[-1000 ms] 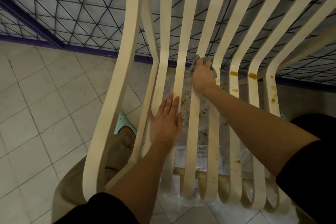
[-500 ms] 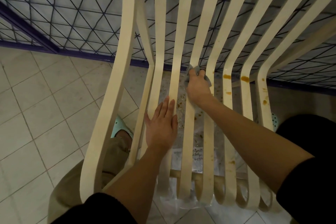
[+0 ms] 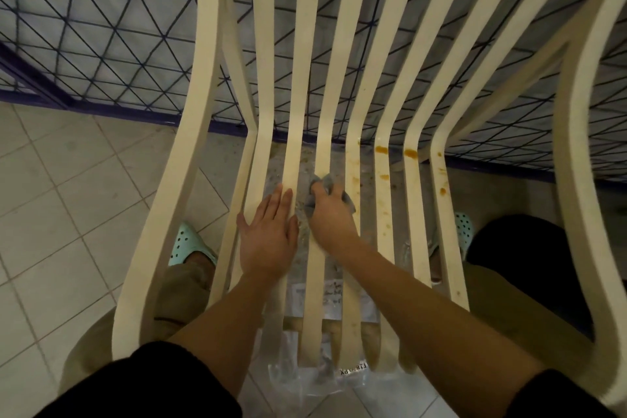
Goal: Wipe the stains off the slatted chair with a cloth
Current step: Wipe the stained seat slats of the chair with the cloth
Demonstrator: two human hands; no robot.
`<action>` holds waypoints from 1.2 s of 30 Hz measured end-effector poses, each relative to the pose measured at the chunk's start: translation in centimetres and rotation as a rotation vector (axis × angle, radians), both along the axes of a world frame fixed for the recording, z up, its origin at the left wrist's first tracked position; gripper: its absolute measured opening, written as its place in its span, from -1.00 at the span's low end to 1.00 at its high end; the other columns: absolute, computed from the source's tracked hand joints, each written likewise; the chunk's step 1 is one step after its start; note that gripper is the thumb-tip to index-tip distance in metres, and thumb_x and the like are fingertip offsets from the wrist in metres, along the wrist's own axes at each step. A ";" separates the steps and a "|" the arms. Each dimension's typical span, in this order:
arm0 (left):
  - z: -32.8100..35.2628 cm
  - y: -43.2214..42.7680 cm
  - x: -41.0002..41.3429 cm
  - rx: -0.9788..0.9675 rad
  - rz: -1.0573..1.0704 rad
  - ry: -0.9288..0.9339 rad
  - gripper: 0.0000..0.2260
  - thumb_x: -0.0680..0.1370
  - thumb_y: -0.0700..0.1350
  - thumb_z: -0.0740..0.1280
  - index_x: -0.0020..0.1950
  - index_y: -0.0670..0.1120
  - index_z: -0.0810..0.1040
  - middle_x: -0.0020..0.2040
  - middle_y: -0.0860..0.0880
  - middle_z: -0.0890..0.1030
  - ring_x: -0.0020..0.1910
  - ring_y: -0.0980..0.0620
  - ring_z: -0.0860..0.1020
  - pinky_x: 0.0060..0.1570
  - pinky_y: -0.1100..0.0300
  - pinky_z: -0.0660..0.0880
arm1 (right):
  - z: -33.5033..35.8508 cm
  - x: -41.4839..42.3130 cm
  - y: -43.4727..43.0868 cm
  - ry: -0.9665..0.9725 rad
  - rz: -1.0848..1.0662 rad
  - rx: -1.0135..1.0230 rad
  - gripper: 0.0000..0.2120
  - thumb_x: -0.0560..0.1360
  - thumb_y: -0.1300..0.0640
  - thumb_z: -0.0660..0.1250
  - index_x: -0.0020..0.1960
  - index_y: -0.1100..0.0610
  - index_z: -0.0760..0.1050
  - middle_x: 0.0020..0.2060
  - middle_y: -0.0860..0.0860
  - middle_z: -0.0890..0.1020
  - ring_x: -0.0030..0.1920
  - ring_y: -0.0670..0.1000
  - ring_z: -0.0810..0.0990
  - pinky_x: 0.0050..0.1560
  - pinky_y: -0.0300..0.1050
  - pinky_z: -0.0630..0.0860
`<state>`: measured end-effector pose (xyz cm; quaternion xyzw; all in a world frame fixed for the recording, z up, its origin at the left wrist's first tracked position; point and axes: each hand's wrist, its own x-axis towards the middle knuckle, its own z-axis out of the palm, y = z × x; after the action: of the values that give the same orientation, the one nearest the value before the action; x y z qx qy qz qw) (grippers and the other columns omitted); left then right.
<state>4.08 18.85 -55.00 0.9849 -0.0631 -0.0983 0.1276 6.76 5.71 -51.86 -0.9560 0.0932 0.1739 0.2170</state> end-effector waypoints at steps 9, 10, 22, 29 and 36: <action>0.3 0.1 0.1 0.013 -0.006 0.018 -0.50 0.64 0.12 -0.17 0.58 0.08 0.06 0.59 0.11 0.07 0.53 0.11 0.15 0.35 -0.27 0.19 | -0.3 -5.4 1.3 0.020 -0.013 0.056 -0.58 0.63 0.20 0.17 0.46 0.09 0.21 0.36 0.22 0.22 0.02 0.22 0.54 -0.03 -0.02 0.53; 0.3 0.1 0.1 0.018 -0.008 0.020 -0.48 0.63 0.13 -0.19 0.58 0.08 0.07 0.59 0.11 0.07 0.53 0.11 0.16 0.34 -0.28 0.19 | -0.2 -6.0 1.4 0.028 -0.014 0.057 -0.57 0.63 0.20 0.18 0.47 0.09 0.20 0.37 0.22 0.22 0.03 0.22 0.54 -0.02 -0.02 0.54; 0.4 -0.3 0.2 0.004 0.010 0.030 -0.52 0.66 0.11 -0.07 0.59 0.09 0.07 0.59 0.13 0.03 0.53 0.10 0.16 0.37 -0.30 0.14 | 2.0 -16.5 3.4 0.208 -0.013 0.156 -0.67 0.60 0.22 0.15 0.35 0.06 0.28 0.36 0.13 0.18 0.07 0.16 0.49 -0.11 -0.08 0.50; 0.3 -0.3 0.0 0.018 0.004 0.013 -0.53 0.66 0.09 -0.07 0.59 0.08 0.07 0.59 0.12 0.05 0.53 0.09 0.17 0.38 -0.31 0.14 | 1.9 -14.3 2.6 0.154 -0.020 0.158 -0.64 0.64 0.23 0.11 0.42 0.06 0.25 0.35 0.16 0.21 0.04 0.16 0.48 -0.05 -0.12 0.45; 0.4 -0.6 0.2 0.155 -0.074 0.044 -0.51 0.66 0.06 -0.17 0.60 0.07 -0.15 0.61 0.01 -0.17 0.58 0.02 -0.06 0.37 -0.34 0.11 | 0.3 -8.9 1.6 0.083 -0.047 0.131 -0.59 0.65 0.22 0.10 0.48 0.07 0.19 0.40 0.21 0.19 0.08 0.19 0.48 0.00 -0.05 0.47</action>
<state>4.31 18.26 -54.62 0.9865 -0.0886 -0.1289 0.0484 -2.19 7.30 -51.56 -0.9294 0.1127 0.2139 0.2790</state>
